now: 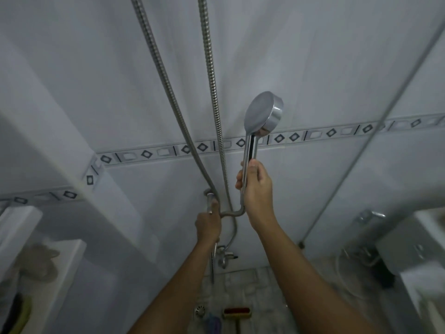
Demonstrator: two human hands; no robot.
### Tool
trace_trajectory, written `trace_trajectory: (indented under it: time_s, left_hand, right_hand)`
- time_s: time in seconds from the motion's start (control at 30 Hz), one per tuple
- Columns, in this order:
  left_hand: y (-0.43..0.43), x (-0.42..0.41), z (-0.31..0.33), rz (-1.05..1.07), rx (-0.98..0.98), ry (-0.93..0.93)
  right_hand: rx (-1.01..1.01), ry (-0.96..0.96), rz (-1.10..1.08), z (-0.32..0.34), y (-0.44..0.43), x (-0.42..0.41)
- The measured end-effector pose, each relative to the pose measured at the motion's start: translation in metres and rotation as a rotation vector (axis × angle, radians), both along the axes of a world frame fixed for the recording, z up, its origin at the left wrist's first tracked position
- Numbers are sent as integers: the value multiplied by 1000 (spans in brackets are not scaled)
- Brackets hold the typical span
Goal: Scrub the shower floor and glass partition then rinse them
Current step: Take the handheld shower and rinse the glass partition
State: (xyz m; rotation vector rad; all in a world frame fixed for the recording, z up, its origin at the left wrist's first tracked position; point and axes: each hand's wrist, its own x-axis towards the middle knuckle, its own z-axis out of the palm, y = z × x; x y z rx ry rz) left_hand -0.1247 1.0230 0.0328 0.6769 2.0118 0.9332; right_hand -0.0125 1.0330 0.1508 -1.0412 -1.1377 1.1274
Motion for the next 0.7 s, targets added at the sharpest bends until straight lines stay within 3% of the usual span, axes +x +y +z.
trace_trajectory:
  time_s: [0.13,0.3,0.53,0.7]
  left_hand:
    - [8,-11,-17,-82,-96,20]
    - [12,-20,-26,-151,-72,30]
    - [9,-26,-23,-109,-34,-342]
    - [8,-34,-17,-156,-53,-462]
  right_hand:
    - [-64,43,-96,-11,0,-14]
    - [-145,130,-196,-21,-2,-21]
    - [-141,279,-276,-16,-4,-32]
    - [-130,315,-268,-11,-11,-40]
